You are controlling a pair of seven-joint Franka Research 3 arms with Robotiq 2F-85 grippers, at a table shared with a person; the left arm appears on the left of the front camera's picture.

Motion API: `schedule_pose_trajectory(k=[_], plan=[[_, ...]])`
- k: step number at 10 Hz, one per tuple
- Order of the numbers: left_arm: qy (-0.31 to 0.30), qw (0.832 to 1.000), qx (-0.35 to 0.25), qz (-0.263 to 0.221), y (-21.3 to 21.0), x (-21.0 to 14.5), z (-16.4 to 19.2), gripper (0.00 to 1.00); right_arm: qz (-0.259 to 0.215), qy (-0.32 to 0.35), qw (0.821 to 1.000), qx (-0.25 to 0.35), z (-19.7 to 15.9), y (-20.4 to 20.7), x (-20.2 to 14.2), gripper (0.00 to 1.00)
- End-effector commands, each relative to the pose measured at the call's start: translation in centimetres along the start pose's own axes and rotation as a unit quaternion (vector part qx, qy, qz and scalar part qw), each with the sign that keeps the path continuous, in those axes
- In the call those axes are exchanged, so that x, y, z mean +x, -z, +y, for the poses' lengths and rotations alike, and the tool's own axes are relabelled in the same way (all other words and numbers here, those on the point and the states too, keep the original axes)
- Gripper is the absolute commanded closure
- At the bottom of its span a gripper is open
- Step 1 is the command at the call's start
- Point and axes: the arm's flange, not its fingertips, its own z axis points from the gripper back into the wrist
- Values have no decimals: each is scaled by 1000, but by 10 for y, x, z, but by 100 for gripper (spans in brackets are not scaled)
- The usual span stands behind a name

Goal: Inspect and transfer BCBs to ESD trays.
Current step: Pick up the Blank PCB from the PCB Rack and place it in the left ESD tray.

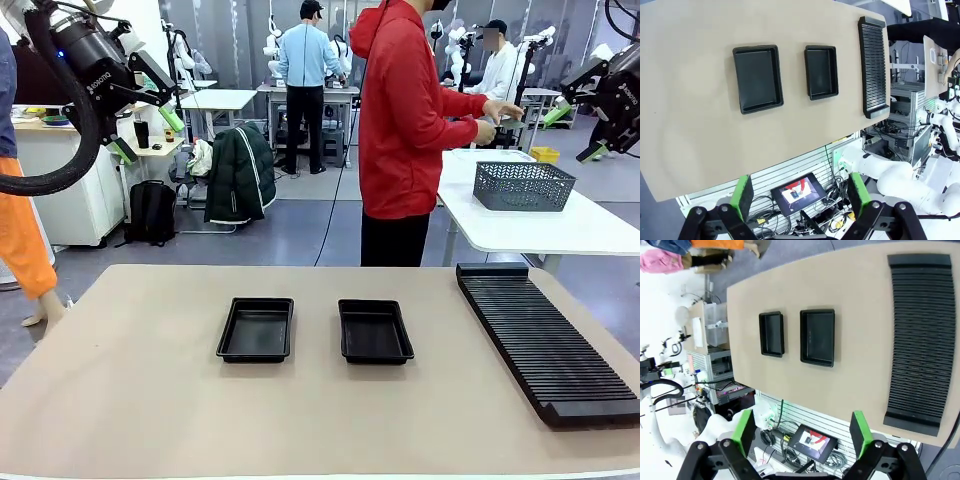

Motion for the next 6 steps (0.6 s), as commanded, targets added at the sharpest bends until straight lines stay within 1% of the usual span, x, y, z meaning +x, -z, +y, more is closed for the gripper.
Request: schedule_pose_trajectory(k=[1,4,6], plan=[[-7,1000,3,-3,-5,-3,-5,0,-27,-7,1000,-8,11,-18,-1,0],[-17,1000,10,-13,-15,-5,-10,0,-43,-17,999,-15,22,-36,-3,0],[-14,999,43,-13,-21,1,-23,0,-52,-14,999,-9,21,-46,-4,0]])
